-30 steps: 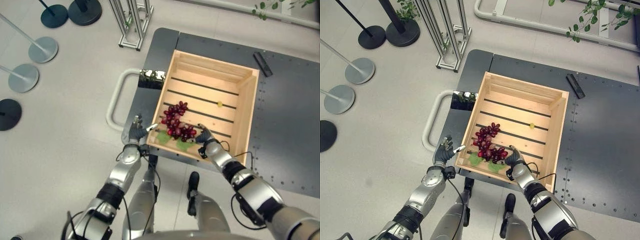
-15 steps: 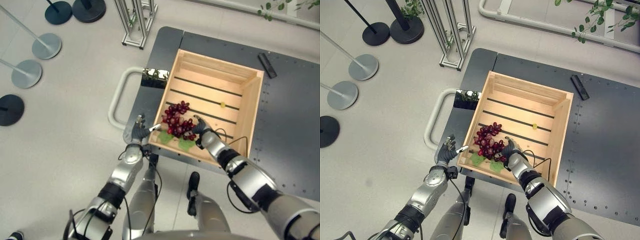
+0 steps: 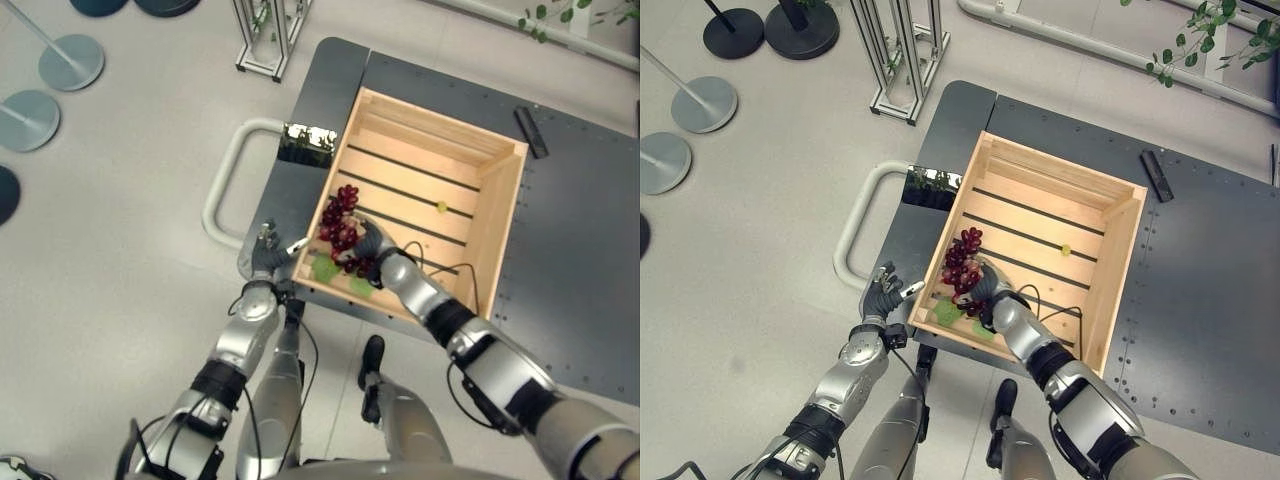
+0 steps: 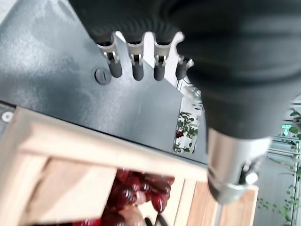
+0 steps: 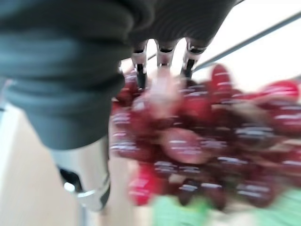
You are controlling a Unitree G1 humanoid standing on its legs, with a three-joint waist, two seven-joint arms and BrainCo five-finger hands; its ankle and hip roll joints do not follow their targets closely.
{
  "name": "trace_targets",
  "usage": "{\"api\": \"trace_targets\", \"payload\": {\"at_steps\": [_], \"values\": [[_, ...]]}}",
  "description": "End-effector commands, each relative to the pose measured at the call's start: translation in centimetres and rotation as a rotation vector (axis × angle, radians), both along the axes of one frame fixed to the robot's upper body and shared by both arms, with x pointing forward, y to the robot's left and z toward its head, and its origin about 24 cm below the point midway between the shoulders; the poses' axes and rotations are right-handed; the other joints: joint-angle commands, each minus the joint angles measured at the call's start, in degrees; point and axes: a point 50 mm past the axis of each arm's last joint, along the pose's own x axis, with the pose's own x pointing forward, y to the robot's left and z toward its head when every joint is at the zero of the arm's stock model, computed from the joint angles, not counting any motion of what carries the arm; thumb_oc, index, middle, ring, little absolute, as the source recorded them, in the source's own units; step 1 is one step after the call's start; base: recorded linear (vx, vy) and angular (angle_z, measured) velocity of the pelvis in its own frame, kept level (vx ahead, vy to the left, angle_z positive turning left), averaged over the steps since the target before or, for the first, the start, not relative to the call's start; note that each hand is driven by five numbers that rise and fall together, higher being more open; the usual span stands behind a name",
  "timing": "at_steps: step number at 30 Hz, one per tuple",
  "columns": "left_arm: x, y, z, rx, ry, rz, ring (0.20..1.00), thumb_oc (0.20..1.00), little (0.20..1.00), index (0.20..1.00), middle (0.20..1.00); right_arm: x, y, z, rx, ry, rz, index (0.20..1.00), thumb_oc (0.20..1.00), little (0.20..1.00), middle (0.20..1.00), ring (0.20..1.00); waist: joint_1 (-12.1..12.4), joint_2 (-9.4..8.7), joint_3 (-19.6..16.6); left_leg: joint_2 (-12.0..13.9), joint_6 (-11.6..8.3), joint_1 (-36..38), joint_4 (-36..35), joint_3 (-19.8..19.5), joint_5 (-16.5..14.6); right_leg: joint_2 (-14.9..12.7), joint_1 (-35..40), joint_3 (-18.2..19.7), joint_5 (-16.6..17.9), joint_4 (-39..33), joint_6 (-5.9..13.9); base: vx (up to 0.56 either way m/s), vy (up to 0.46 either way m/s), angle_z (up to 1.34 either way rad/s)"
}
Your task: Pick up the fruits from the basket on one side to the basket on the other side
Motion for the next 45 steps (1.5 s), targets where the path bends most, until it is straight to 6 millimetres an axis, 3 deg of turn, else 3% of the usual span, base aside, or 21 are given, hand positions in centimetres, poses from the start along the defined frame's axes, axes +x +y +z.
{"api": "trace_targets", "payload": {"at_steps": [1, 2, 3, 4, 6, 8, 9, 11, 16, 17, 18, 20, 21, 25, 26, 28, 34, 45], "values": [[0.4, -1.0, 2.4, -0.069, -0.109, -0.022, 1.000, 1.000, 1.000, 1.000, 1.000, 0.3, 0.7, 1.0, 0.021, -0.042, 0.022, 1.000, 1.000, 1.000, 1.000, 1.000, 0.59, -3.71, -1.55, 0.58, -0.53, 0.92, 4.11, 3.37, -8.77, -7.33, -4.24, 1.10, 3.42, 1.50, 4.32, 0.00, 0.000, 0.00], [0.4, -1.1, 2.4, -0.071, -0.113, -0.025, 1.000, 1.000, 1.000, 1.000, 1.000, 0.4, 0.4, 0.8, 0.016, -0.036, 0.008, 1.000, 1.000, 1.000, 1.000, 1.000, 0.70, -3.72, -1.57, 0.55, -0.53, 0.92, 4.12, 3.36, -8.79, -7.29, -4.21, 1.08, 3.44, 1.46, 4.29, 0.00, 0.000, 0.00], [0.3, -0.3, 2.5, -0.057, -0.116, -0.004, 1.000, 1.000, 1.000, 1.000, 1.000, 1.3, 1.0, 4.2, 0.081, -0.105, 0.036, 1.000, 1.000, 1.000, 1.000, 1.000, 0.87, -3.97, -1.64, 0.59, -0.56, 1.09, 4.10, 3.41, -8.87, -7.20, -4.14, 1.15, 3.41, 1.43, 4.23, 0.00, 0.000, 0.00], [0.3, 0.1, 2.6, -0.064, -0.120, 0.008, 1.000, 1.000, 1.000, 1.000, 1.000, 1.2, 1.3, 5.2, 0.091, -0.146, 0.050, 1.000, 1.000, 1.000, 1.000, 1.000, 0.84, -4.36, -1.72, 0.71, -0.58, 1.14, 4.08, 3.56, -8.90, -7.02, -4.31, 1.23, 3.43, 1.38, 4.24, 0.00, 0.000, 0.00], [0.4, 0.6, 3.0, -0.056, -0.127, 0.030, 1.000, 1.000, 1.000, 1.000, 1.000, 1.0, 0.2, 5.5, 0.078, -0.165, 0.045, 1.000, 1.000, 1.000, 1.000, 1.000, 0.32, -5.14, -1.56, 0.99, -0.67, 1.31, 3.91, 3.88, -8.79, -6.72, -4.49, 1.47, 3.36, 1.42, 4.19, -0.01, -0.006, -0.02], [0.7, 0.2, 3.4, -0.067, -0.140, 0.026, 1.000, 1.000, 1.000, 1.000, 1.000, 0.6, -1.7, 2.5, 0.020, -0.095, -0.015, 1.000, 1.000, 1.000, 1.000, 1.000, -0.41, -5.64, -1.24, 1.19, -0.70, 1.21, 3.91, 3.78, -8.68, -6.73, -4.50, 1.31, 3.33, 1.51, 4.16, 0.00, -0.012, -0.04], [0.6, 0.2, 3.3, -0.074, -0.140, 0.026, 1.000, 1.000, 1.000, 1.000, 1.000, 0.8, -2.6, 2.1, 0.005, -0.080, -0.056, 1.000, 1.000, 1.000, 1.000, 1.000, -0.26, -5.57, -1.28, 1.16, -0.69, 1.07, 3.93, 3.63, -8.68, -6.79, -4.37, 1.15, 3.30, 1.45, 4.14, 0.00, 0.000, 0.00], [0.5, -0.2, 3.2, -0.081, -0.141, 0.003, 1.000, 1.000, 1.000, 1.000, 1.000, 1.7, -4.7, 1.9, -0.030, -0.048, -0.136, 1.000, 1.000, 1.000, 1.000, 1.000, 0.61, -5.22, -1.23, 0.97, -0.66, 0.80, 3.98, 3.15, -8.72, -6.97, -4.30, 0.66, 3.45, 1.41, 4.27, 0.00, -0.008, 0.04], [0.5, -0.4, 3.8, -0.076, -0.166, -0.026, 1.000, 1.000, 1.000, 1.000, 1.000, 2.9, -6.2, 2.4, -0.084, -0.014, -0.210, 1.000, 1.000, 1.000, 1.000, 1.000, 2.16, -5.45, -0.94, 0.87, -0.66, 0.53, 3.96, 2.73, -8.61, -6.94, -4.20, 0.30, 3.70, 1.36, 4.32, -0.01, -0.003, 0.06], [0.5, -0.4, 3.8, -0.076, -0.167, -0.025, 1.000, 1.000, 1.000, 1.000, 1.000, 2.9, -6.2, 2.4, -0.083, -0.015, -0.210, 1.000, 1.000, 1.000, 1.000, 1.000, 2.15, -5.46, -0.89, 0.87, -0.66, 0.54, 3.96, 2.73, -8.61, -6.94, -4.19, 0.30, 3.70, 1.35, 4.32, -0.01, -0.012, 0.07], [0.1, -0.8, 3.3, -0.084, -0.149, -0.047, 1.000, 1.000, 1.000, 1.000, 1.000, 3.6, -4.2, 2.9, -0.080, 0.010, -0.227, 1.000, 1.000, 1.000, 1.000, 1.000, 4.12, -4.73, -0.96, 0.56, -0.53, 0.29, 4.04, 2.12, -8.55, -6.86, -3.96, -0.05, 3.78, 1.37, 4.30, 0.00, -0.008, 0.04], [0.6, -1.1, 3.9, -0.084, -0.168, -0.056, 1.000, 1.000, 1.000, 1.000, 1.000, 3.5, -4.1, 2.7, -0.088, 0.037, -0.247, 1.000, 1.000, 1.000, 1.000, 1.000, 3.88, -4.88, -0.69, 0.58, -0.55, 0.28, 4.03, 2.13, -8.52, -6.88, -4.08, 0.02, 3.76, 1.51, 4.37, -0.01, 0.015, 0.02], [0.8, -0.8, 4.4, -0.081, -0.183, -0.040, 1.000, 1.000, 1.000, 1.000, 1.000, 3.3, -5.7, 1.9, -0.090, 0.053, -0.284, 1.000, 1.000, 1.000, 1.000, 1.000, 3.88, -5.06, -0.60, 0.47, -0.45, 0.23, 4.05, 1.88, -8.52, -6.95, -4.02, -0.13, 3.72, 1.70, 4.37, -0.02, 0.030, 0.04], [0.7, -0.7, 4.6, -0.078, -0.189, -0.050, 1.000, 1.000, 1.000, 1.000, 1.000, 3.1, -7.8, 1.1, -0.073, 0.094, -0.336, 1.000, 1.000, 1.000, 1.000, 1.000, 4.25, -5.14, -0.50, 0.39, -0.40, 0.03, 3.99, 1.45, -8.49, -7.07, -4.01, -0.42, 3.72, 1.88, 4.48, -0.01, -0.003, 0.07], [0.4, -1.3, 4.1, -0.078, -0.174, -0.074, 1.000, 1.000, 1.000, 1.000, 1.000, 3.2, -5.9, 1.1, -0.023, 0.120, -0.318, 1.000, 1.000, 1.000, 1.000, 1.000, 5.35, -4.51, -0.46, 0.19, -0.26, 0.01, 4.13, 1.01, -8.60, -7.26, -3.72, -0.77, 3.70, 1.89, 4.47, 0.01, -0.014, 0.06], [0.3, -1.4, 4.0, -0.093, -0.167, -0.077, 1.000, 1.000, 1.000, 1.000, 1.000, 3.0, -6.3, 0.9, 0.017, 0.114, -0.365, 1.000, 1.000, 1.000, 1.000, 1.000, 5.93, -4.18, -0.58, -0.02, -0.04, 0.08, 3.88, 0.81, -8.53, -7.27, -3.87, -0.77, 3.83, 1.97, 4.59, -0.01, 0.017, 0.09], [0.5, -0.7, 3.9, -0.102, -0.156, -0.040, 1.000, 1.000, 1.000, 1.000, 1.000, 2.1, -6.8, -0.9, 0.042, 0.132, -0.355, 1.000, 1.000, 1.000, 1.000, 1.000, 4.97, -4.66, -0.21, 0.01, 0.01, 0.28, 3.86, 1.21, -8.46, -7.22, -4.08, -0.24, 3.55, 2.20, 4.31, -0.01, 0.014, 0.06], [0.2, -0.7, 3.4, -0.103, -0.140, -0.034, 1.000, 1.000, 1.000, 1.000, 1.000, 1.7, -6.9, -1.5, 0.044, 0.128, -0.358, 1.000, 1.000, 1.000, 1.000, 1.000, 3.64, -4.32, -0.61, 0.24, 0.07, 0.43, 4.30, 1.51, -8.72, -7.03, -4.41, 0.17, 3.11, 2.57, 3.99, 0.00, 0.000, 0.00]]}}
